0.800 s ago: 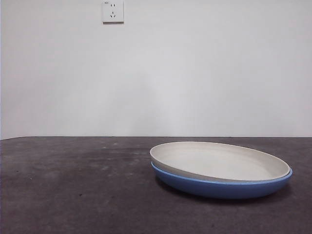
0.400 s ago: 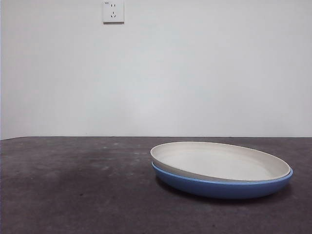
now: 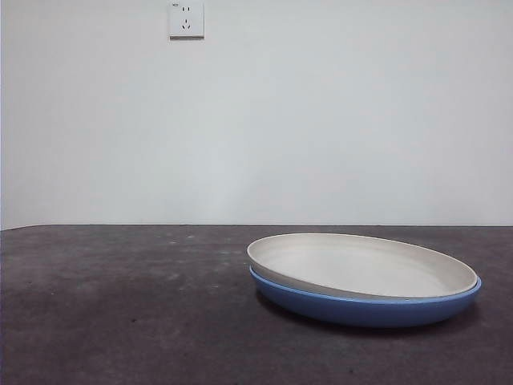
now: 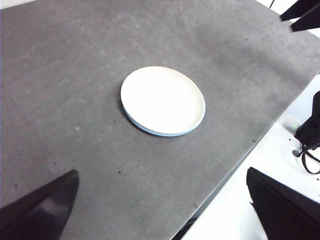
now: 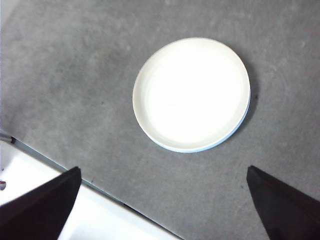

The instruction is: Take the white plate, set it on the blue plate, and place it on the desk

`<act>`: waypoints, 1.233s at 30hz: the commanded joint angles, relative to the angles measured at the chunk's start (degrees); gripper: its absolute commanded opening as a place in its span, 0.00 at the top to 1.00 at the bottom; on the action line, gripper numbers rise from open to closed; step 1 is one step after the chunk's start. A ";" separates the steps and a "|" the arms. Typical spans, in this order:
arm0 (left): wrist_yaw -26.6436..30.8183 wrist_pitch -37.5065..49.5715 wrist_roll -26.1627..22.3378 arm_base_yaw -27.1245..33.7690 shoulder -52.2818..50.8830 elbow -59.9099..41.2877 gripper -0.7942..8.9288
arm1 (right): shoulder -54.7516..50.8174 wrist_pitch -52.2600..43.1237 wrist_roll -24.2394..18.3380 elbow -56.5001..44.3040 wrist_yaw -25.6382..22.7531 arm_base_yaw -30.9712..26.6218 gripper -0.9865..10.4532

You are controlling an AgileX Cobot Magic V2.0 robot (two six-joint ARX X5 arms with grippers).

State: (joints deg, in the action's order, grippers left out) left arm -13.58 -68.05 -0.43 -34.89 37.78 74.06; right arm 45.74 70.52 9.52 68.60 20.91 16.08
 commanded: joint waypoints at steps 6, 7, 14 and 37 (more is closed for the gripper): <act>-0.50 0.33 2.89 -0.22 -0.68 0.59 0.24 | 12.98 -1.66 -3.72 1.14 4.55 -4.07 0.32; -1.36 0.35 2.95 -0.22 -0.72 0.59 0.24 | 14.91 -2.08 -4.31 1.14 5.99 -4.90 0.32; -4.94 0.37 4.39 -0.22 -0.87 0.59 0.24 | 29.86 -7.91 -7.13 1.14 10.05 -10.19 0.32; -7.50 0.42 5.68 -0.22 -0.85 0.59 0.24 | 55.98 -19.47 -10.73 1.14 13.70 -11.02 0.32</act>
State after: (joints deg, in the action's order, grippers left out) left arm -20.93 -68.05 5.10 -34.89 36.73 74.06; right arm 99.88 51.44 -0.23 68.64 33.87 4.86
